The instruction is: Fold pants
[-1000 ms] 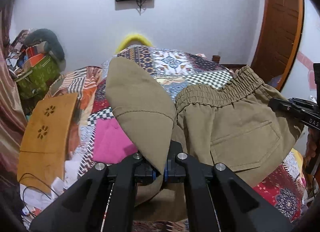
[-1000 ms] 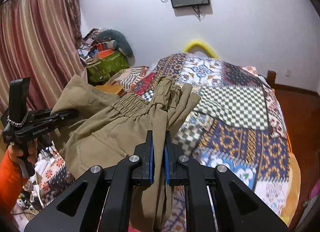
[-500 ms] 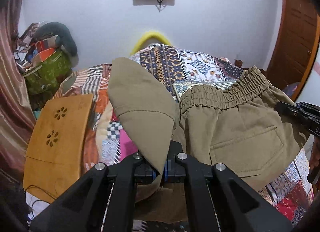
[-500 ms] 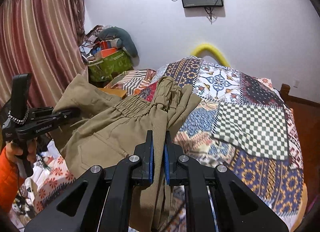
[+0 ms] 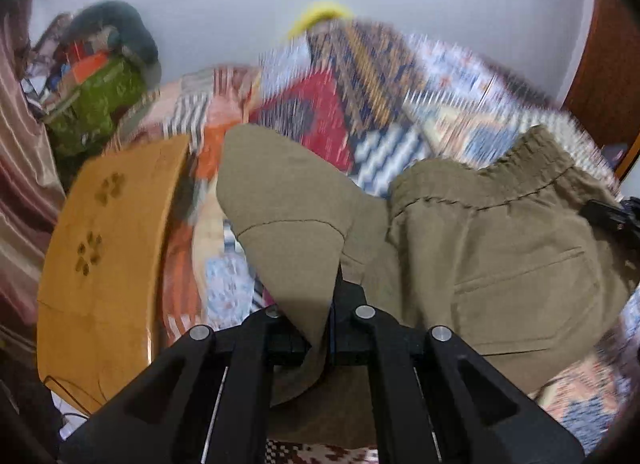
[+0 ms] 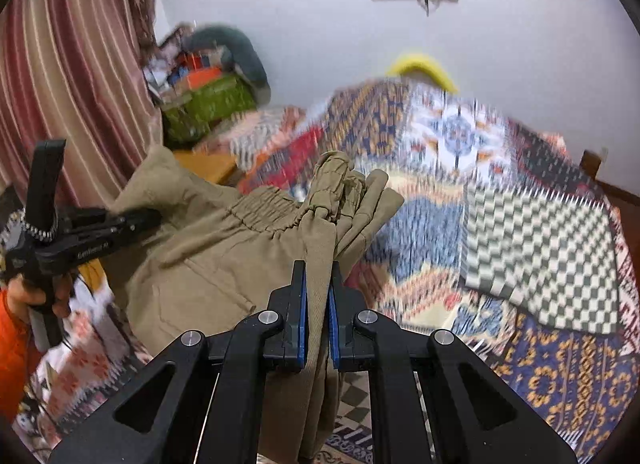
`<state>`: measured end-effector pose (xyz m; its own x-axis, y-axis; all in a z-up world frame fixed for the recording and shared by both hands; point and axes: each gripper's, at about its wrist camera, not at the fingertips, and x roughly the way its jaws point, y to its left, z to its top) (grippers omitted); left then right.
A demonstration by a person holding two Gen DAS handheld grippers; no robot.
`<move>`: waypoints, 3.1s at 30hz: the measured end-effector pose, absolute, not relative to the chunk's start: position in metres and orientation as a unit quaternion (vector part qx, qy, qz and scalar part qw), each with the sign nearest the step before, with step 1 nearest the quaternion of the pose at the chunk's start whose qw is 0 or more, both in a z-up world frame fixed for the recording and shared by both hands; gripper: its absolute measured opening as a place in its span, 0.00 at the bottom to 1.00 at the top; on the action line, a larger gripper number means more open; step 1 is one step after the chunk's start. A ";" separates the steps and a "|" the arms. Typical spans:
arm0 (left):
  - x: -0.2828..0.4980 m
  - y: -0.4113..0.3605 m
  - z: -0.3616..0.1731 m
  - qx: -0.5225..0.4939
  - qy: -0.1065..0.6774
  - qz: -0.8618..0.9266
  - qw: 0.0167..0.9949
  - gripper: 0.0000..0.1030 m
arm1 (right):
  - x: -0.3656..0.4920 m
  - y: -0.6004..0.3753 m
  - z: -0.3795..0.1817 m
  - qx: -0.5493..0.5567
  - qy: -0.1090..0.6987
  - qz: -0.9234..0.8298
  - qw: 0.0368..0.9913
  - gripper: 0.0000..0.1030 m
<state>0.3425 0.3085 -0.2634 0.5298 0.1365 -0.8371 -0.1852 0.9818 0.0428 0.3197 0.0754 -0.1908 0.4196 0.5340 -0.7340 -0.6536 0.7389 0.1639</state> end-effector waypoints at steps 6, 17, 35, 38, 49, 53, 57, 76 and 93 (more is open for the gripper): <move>0.337 0.323 -0.310 -0.032 0.507 0.103 0.855 0.21 | 0.321 0.070 -0.230 -0.102 0.451 0.342 0.818 0.09; 0.313 0.321 -0.297 0.001 0.516 0.139 0.845 0.41 | 0.314 0.052 -0.223 -0.098 0.493 0.316 0.805 0.40; 0.219 0.284 -0.201 -0.035 0.457 0.148 0.876 0.41 | 0.248 0.020 -0.133 -0.101 0.418 0.327 0.841 0.42; 0.199 0.260 -0.157 -0.030 0.414 0.139 0.899 0.41 | 0.232 0.016 -0.102 -0.092 0.380 0.338 0.856 0.43; 0.113 0.181 -0.031 -0.027 0.250 0.118 0.961 0.50 | 0.159 0.001 -0.014 -0.065 0.243 0.378 0.891 0.43; 0.083 0.158 -0.006 -0.030 0.205 0.108 0.972 0.53 | 0.127 -0.004 0.009 -0.058 0.198 0.394 0.896 0.43; 0.051 0.138 0.010 -0.036 0.166 0.095 0.981 0.57 | 0.104 -0.012 0.021 -0.038 0.172 0.402 0.899 0.44; -0.010 0.088 0.024 -0.010 0.088 0.099 0.991 0.96 | 0.050 -0.021 0.032 -0.022 0.118 0.368 0.922 0.83; -0.012 0.087 0.017 -0.024 0.091 0.098 0.991 0.98 | 0.037 -0.027 0.033 -0.023 0.104 0.341 0.934 1.00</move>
